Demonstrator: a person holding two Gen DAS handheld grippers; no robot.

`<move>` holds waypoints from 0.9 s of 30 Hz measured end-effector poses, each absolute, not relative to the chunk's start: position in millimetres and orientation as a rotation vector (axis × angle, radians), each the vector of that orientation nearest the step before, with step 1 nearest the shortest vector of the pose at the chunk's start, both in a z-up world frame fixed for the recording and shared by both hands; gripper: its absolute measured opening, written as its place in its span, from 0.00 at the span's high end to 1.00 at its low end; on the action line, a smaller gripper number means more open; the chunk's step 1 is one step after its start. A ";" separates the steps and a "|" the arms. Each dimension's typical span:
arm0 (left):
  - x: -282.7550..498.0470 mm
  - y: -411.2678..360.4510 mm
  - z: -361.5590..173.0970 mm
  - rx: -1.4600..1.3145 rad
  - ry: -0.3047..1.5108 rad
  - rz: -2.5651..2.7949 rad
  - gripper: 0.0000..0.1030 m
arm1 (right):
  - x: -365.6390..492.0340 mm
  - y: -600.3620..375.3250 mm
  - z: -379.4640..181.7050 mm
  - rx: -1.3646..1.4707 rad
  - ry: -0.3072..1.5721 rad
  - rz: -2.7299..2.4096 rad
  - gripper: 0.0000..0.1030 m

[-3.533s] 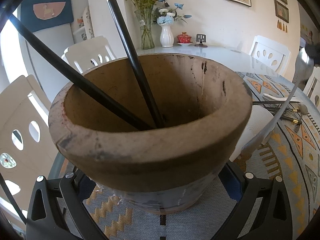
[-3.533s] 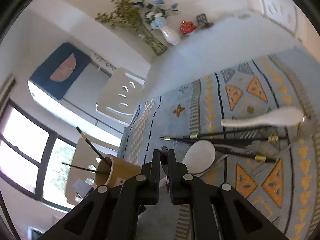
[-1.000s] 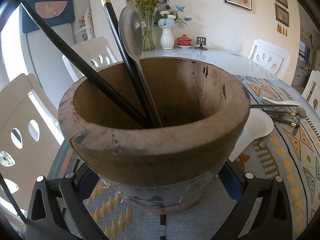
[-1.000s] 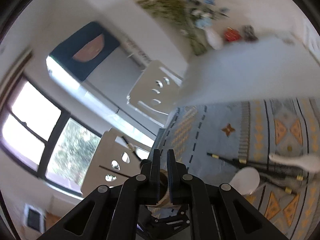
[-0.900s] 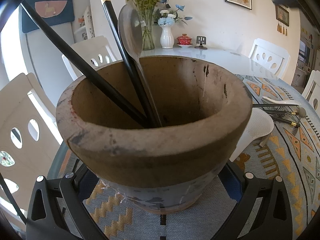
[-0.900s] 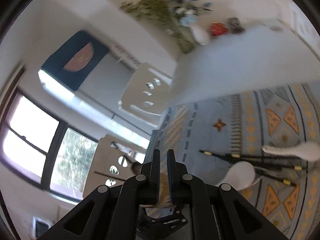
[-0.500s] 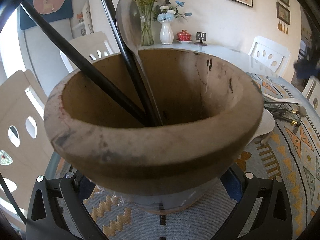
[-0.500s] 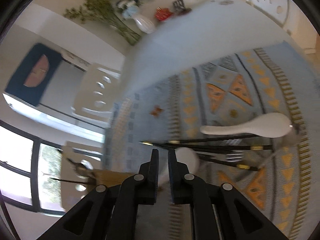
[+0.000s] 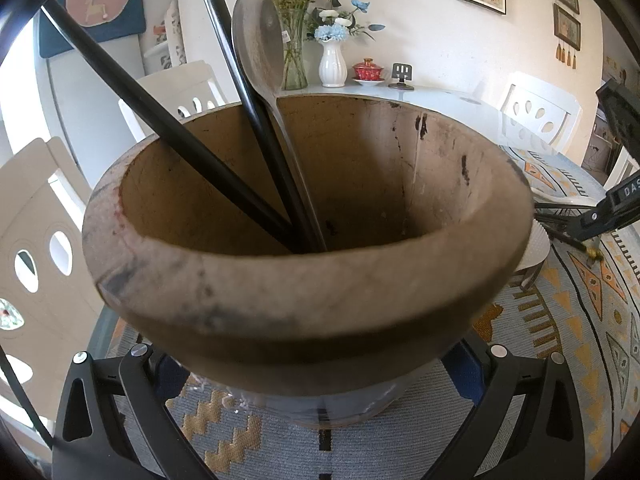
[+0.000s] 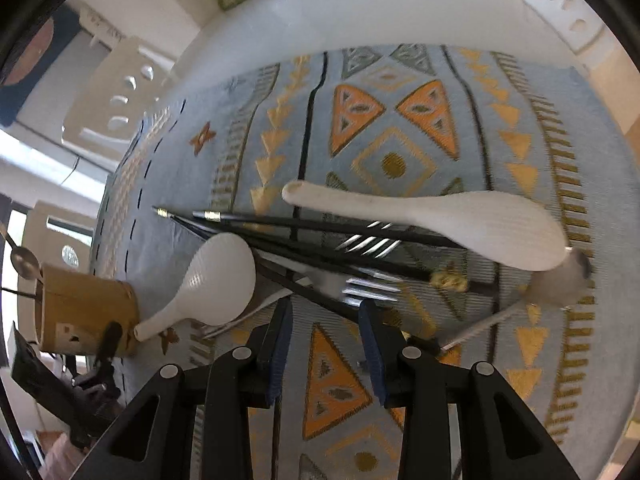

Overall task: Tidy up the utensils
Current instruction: 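Move the right gripper back to the pile and grasp a black chopstick, then lift the black chopstick upright and carry it above the wooden holder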

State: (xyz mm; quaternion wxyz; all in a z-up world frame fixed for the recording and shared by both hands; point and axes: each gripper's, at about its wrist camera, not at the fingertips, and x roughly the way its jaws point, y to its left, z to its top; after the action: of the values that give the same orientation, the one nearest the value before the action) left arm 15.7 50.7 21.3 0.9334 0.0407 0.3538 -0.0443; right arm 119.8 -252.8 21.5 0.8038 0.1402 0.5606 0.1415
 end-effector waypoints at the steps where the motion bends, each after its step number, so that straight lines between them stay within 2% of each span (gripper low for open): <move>1: 15.7 50.7 21.2 0.083 0.724 -0.091 0.01 | 120.5 -251.6 18.7 0.301 1.213 0.315 0.67; 3: 15.7 50.7 21.4 0.084 0.724 -0.090 0.01 | 120.1 -245.7 9.4 0.289 1.266 0.334 0.67; 13: 15.2 50.7 20.6 0.087 0.726 -0.089 0.01 | 82.6 -221.7 6.8 0.258 1.287 0.499 0.66; 14: 14.9 50.7 20.5 0.088 0.725 -0.088 0.01 | 80.9 -220.8 6.9 0.251 1.279 0.487 0.68; 16: 14.3 50.5 20.6 0.089 0.724 -0.087 0.01 | 78.2 -214.4 7.7 0.188 1.269 0.445 0.91; 21: 12.8 49.1 21.0 0.090 0.721 -0.086 0.01 | 64.6 -204.5 3.5 0.252 1.346 0.463 0.94; 24: 12.4 50.1 20.7 0.090 0.723 -0.090 0.01 | 49.8 -197.3 -4.3 0.354 1.490 0.549 0.94; 27: 13.3 51.0 20.2 0.093 0.732 -0.094 0.01 | 27.7 -167.0 -10.7 0.214 1.622 0.667 0.93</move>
State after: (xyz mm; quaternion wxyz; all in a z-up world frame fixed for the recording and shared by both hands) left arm 13.3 51.0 20.2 0.9317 0.0453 0.3575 -0.0461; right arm 27.7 -167.0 -10.7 0.6345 0.0935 0.7095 0.2919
